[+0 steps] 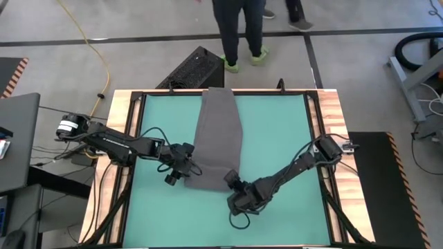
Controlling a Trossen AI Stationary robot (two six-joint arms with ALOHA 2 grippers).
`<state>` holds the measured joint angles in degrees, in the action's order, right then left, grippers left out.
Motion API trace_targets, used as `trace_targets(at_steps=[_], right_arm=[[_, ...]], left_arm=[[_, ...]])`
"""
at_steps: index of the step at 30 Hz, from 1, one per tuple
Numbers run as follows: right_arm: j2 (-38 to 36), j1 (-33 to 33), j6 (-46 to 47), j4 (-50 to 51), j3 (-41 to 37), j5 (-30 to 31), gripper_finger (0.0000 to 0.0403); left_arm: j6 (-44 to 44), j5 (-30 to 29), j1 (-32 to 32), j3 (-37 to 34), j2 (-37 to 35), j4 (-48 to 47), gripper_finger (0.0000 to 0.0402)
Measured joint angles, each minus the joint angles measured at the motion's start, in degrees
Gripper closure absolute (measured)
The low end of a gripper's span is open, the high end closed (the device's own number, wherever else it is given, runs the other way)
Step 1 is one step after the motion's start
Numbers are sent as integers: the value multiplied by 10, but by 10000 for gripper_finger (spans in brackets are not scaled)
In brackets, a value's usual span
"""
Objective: Roll towel into tight, uniform cylinder
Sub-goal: Roll the gray towel
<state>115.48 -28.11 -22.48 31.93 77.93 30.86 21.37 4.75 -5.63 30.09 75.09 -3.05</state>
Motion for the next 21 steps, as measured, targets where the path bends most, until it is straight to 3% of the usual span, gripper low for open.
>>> trace_targets(at_steps=[7, 11, 16, 21], right_arm=[[1, 20, 43, 11, 0, -9, 201], [1, 32, 71, 13, 0, -23, 256], [1, 47, 110, 20, 0, -59, 371], [-4, 62, 160, 16, 0, -132, 384]], left_arm=[[0, 21, 0, 0, 0, 0, 172], [0, 36, 0, 0, 0, -1, 172], [-1, 55, 0, 0, 0, 0, 172], [-1, 55, 0, 0, 0, 0, 172]])
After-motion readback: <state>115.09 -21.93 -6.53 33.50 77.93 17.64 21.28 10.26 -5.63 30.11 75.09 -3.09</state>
